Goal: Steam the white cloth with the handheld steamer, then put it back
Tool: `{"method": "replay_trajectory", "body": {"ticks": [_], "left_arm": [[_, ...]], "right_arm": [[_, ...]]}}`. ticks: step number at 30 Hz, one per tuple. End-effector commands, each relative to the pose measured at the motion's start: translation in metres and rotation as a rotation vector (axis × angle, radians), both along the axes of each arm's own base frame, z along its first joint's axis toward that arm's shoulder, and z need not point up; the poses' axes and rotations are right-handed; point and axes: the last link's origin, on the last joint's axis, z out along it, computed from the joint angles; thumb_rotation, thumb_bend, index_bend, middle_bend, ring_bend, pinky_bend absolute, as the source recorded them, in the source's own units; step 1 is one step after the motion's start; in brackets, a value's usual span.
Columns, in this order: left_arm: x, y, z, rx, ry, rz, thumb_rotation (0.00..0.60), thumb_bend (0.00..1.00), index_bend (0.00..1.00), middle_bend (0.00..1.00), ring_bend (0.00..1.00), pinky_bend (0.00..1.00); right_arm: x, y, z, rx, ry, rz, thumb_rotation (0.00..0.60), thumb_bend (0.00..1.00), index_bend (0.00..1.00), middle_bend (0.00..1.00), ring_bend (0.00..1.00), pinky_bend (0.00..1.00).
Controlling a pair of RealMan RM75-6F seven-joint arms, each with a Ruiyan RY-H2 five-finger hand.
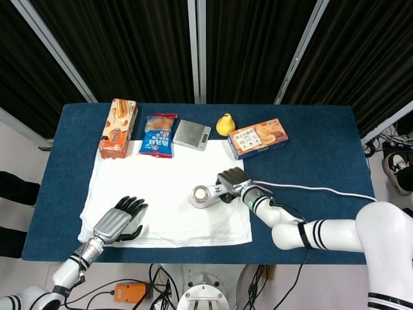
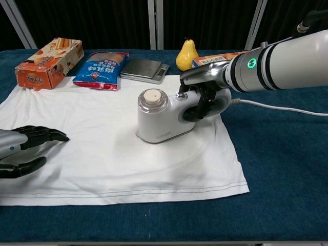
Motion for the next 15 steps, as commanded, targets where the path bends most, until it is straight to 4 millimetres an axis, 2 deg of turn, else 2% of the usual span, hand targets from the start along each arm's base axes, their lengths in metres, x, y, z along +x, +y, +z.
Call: {"method": "replay_trajectory", "body": {"ticks": [1,8,15], "left_arm": [[0.000,0.000,-0.001,-0.004,0.001,0.000,0.068,0.39,0.06,0.04,0.00,0.00],[0.001,-0.001,-0.003,-0.012,0.004,0.000,0.068,0.39,0.06,0.04,0.00,0.00],[0.002,-0.001,-0.003,-0.010,0.006,-0.001,0.070,0.39,0.06,0.04,0.00,0.00]], "right_arm": [[-0.003,0.009,0.002,0.038,0.007,0.011,0.600,0.62,0.98,0.90,0.90,0.57],[-0.007,0.025,0.014,0.101,0.040,0.050,0.600,0.62,0.98,0.90,0.90,0.57],[0.003,0.008,0.021,-0.002,-0.044,0.038,0.600,0.62,0.98,0.90,0.90,0.57]]}}
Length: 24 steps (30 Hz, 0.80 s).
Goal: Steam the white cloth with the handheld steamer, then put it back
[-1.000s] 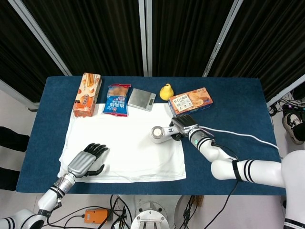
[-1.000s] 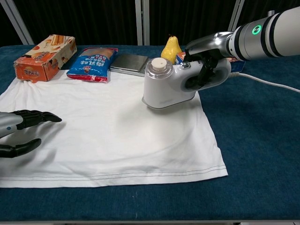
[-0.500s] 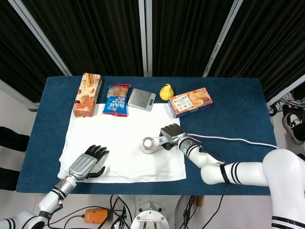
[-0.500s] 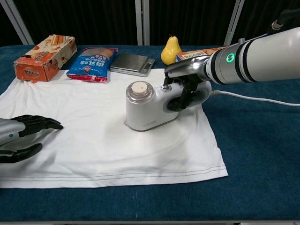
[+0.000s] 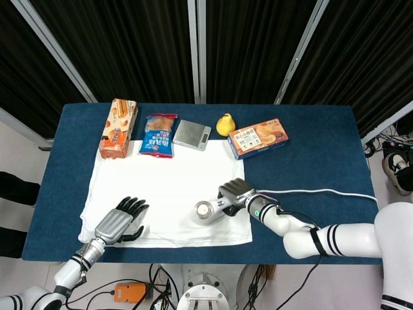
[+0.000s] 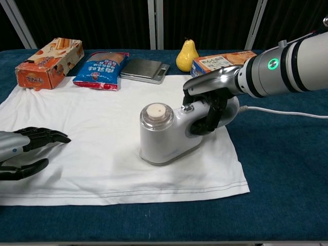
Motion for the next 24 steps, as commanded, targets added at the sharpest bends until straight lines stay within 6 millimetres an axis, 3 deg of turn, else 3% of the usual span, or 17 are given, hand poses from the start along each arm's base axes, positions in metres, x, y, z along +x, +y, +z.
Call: {"method": "replay_trajectory", "body": {"ticks": [1,12,18,24], "left_arm": [[0.000,0.000,0.000,0.003,0.001,0.000,0.069,0.39,0.06,0.04,0.00,0.00],[0.000,0.000,0.001,0.007,0.014,-0.006,0.067,0.39,0.06,0.04,0.00,0.00],[0.000,0.000,0.000,0.005,0.029,-0.018,0.067,0.39,0.06,0.04,0.00,0.00],[0.000,-0.001,-0.003,0.004,0.042,-0.025,0.066,0.39,0.06,0.04,0.00,0.00]], "right_arm": [[0.004,-0.010,-0.002,-0.050,-0.037,-0.006,0.600,0.62,0.98,0.90,0.90,0.57],[0.011,-0.007,-0.030,-0.023,-0.023,0.028,0.600,0.61,0.98,0.90,0.90,0.57],[0.002,-0.018,-0.027,-0.092,0.004,0.017,0.600,0.62,0.98,0.90,0.90,0.56],[-0.019,-0.038,-0.013,-0.170,0.034,-0.059,0.600,0.62,0.98,0.90,0.90,0.56]]}}
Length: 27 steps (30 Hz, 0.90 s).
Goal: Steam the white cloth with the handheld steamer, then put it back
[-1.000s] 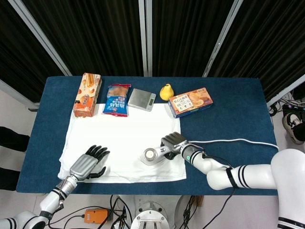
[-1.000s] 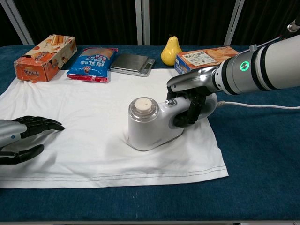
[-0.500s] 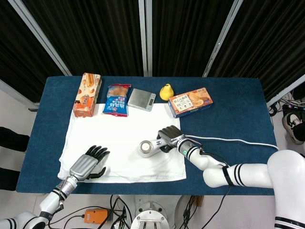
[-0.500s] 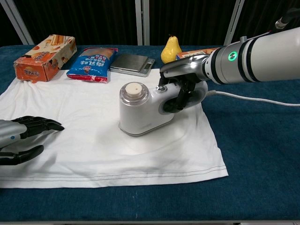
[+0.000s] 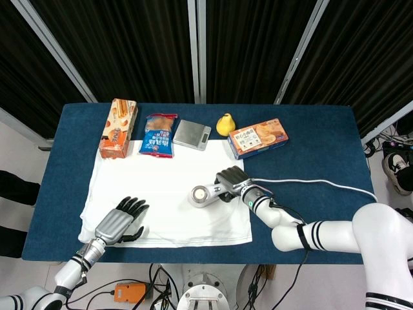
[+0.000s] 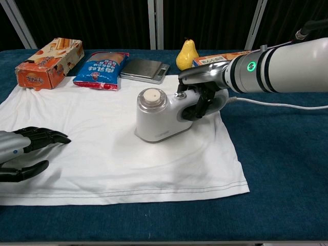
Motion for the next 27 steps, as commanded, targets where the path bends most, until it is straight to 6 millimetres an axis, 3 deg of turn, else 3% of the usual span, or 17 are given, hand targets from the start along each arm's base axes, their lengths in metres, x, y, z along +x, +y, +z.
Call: {"method": "replay_trajectory", "body": {"ticks": [1,6,12,20,27], "left_arm": [[0.000,0.000,-0.001,-0.002,0.001,-0.001,0.067,0.39,0.06,0.04,0.00,0.00],[0.000,0.000,-0.002,-0.003,0.006,-0.006,0.069,0.39,0.06,0.04,0.00,0.00],[0.001,0.001,0.001,0.014,-0.007,-0.005,0.066,0.39,0.06,0.04,0.00,0.00],[0.001,0.001,0.003,0.019,-0.002,-0.010,0.067,0.39,0.06,0.04,0.00,0.00],[0.002,0.003,0.004,0.020,0.004,-0.014,0.069,0.39,0.06,0.04,0.00,0.00]], "right_arm": [[-0.014,-0.012,0.009,-0.045,0.017,-0.048,0.600,0.62,0.98,0.90,0.90,0.56],[-0.020,-0.021,0.023,-0.095,-0.005,-0.084,0.600,0.62,0.98,0.90,0.90,0.55],[-0.001,-0.010,0.032,-0.071,-0.113,-0.052,0.600,0.62,0.98,0.90,0.90,0.55],[0.021,0.013,-0.003,0.051,-0.128,0.035,0.600,0.62,0.98,0.90,0.90,0.55],[0.019,0.012,-0.026,0.058,-0.070,0.053,0.600,0.62,0.98,0.90,0.90,0.55]]}}
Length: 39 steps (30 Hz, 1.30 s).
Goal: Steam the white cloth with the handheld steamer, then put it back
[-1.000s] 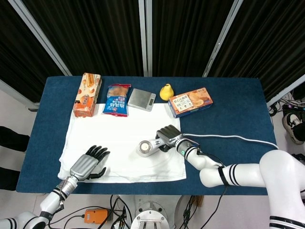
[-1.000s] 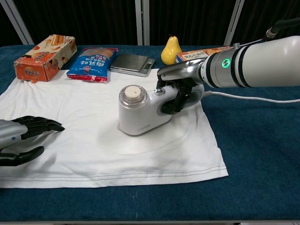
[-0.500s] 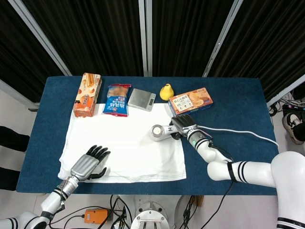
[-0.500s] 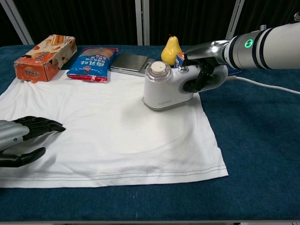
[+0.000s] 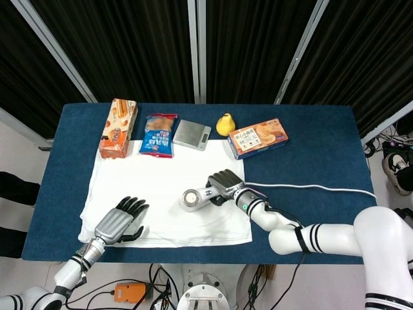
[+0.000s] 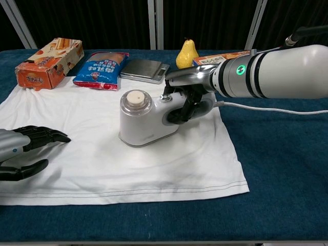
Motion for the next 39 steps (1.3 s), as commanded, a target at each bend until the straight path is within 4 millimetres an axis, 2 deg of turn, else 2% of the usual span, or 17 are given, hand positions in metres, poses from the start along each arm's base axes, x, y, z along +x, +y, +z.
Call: {"method": "replay_trajectory", "body": {"ticks": [1,14,18,22,26,34,39], "left_arm": [[0.000,0.000,0.000,0.001,0.001,0.000,0.069,0.39,0.06,0.04,0.00,0.00],[0.001,0.002,-0.001,0.001,-0.005,-0.005,0.067,0.39,0.06,0.04,0.00,0.00],[0.001,0.002,0.000,0.004,-0.004,-0.008,0.067,0.39,0.06,0.04,0.00,0.00],[0.002,0.002,0.000,0.005,-0.004,-0.009,0.068,0.39,0.06,0.04,0.00,0.00],[0.002,0.001,0.000,0.003,-0.003,-0.008,0.067,0.39,0.06,0.04,0.00,0.00],[0.002,0.000,0.001,0.010,0.001,-0.007,0.067,0.39,0.06,0.04,0.00,0.00],[0.002,0.000,0.001,0.011,0.005,-0.009,0.069,0.39,0.06,0.04,0.00,0.00]], "right_arm": [[-0.003,-0.003,-0.007,-0.012,0.037,0.008,0.600,0.62,0.98,0.90,0.90,0.55],[-0.041,-0.038,0.027,-0.196,0.102,-0.111,0.600,0.62,0.98,0.90,0.90,0.54],[-0.039,-0.035,0.042,-0.198,0.048,-0.127,0.600,0.62,0.98,0.90,0.90,0.54],[-0.026,-0.022,0.050,-0.163,-0.018,-0.085,0.600,0.62,0.98,0.90,0.90,0.54],[-0.014,-0.006,0.042,-0.103,-0.043,-0.027,0.600,0.62,0.98,0.90,0.90,0.54],[-0.008,0.007,0.000,-0.020,0.008,0.027,0.600,0.62,0.98,0.90,0.90,0.54],[-0.021,-0.003,0.003,-0.102,0.074,0.051,0.600,0.62,0.98,0.90,0.90,0.53]]}}
